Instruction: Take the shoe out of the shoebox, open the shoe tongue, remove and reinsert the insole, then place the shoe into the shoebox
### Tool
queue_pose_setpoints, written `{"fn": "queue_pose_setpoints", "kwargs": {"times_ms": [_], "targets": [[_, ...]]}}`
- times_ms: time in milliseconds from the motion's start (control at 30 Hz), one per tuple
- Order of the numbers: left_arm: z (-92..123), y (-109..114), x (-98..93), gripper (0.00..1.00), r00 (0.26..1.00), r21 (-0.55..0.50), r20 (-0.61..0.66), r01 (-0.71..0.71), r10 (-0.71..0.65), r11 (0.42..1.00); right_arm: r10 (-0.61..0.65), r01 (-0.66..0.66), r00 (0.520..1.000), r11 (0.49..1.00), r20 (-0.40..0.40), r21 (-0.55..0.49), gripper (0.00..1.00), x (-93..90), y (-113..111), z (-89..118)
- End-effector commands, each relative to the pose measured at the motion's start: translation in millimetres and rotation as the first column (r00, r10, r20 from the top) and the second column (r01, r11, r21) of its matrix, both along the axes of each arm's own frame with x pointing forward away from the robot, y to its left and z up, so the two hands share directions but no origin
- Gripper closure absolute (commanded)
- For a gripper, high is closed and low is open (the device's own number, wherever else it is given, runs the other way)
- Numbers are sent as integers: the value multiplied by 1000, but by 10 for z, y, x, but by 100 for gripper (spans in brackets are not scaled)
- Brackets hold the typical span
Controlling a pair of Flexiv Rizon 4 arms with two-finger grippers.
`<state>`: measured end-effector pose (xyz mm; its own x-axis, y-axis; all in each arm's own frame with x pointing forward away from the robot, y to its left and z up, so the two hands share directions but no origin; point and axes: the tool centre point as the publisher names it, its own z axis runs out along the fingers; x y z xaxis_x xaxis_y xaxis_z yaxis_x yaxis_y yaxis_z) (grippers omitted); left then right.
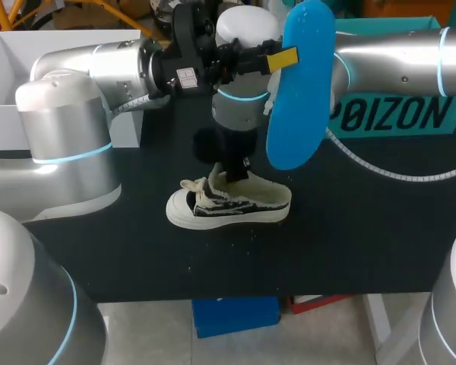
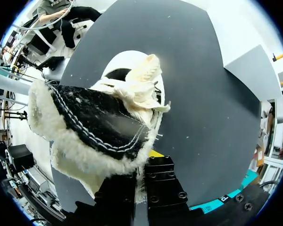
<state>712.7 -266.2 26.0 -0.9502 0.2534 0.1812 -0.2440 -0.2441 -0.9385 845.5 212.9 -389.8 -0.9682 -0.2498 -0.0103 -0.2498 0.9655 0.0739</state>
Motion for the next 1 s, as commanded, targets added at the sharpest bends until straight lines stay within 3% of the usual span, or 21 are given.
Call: {"fn": "queue_pose_setpoints", "kwargs": {"times_ms": [33, 300, 467, 567, 767, 867, 1000], "targets": [[-7, -3, 0, 100, 1000, 0, 2, 0, 0, 1000, -1, 1, 1000, 1000, 1, -3, 100, -12, 13, -4], [-7, -3, 0, 100, 1000, 0, 2, 0, 0, 1000, -40, 40, 999, 999, -11, -37, 100, -34, -44, 19], [-7, -3, 0, 100, 1000, 0, 2, 0, 0, 1000, -296, 293, 955, 954, -31, -70, 100, 92, -321, 349], [-7, -3, 0, 100, 1000, 0, 2, 0, 0, 1000, -459, 455, 887, 886, -38, -90, 100, 187, -526, 504], [-7, -3, 0, 100, 1000, 0, 2, 0, 0, 1000, -667, 663, 744, 745, -52, -67, 100, 248, -732, 676], [-7, -3, 0, 100, 1000, 0, 2, 0, 0, 1000, -761, 760, 645, 648, -71, -52, 100, 275, -778, 724], [-7, -3, 0, 100, 1000, 0, 2, 0, 0, 1000, -893, 893, 446, 449, -66, -39, 100, 324, -832, 739]]}}
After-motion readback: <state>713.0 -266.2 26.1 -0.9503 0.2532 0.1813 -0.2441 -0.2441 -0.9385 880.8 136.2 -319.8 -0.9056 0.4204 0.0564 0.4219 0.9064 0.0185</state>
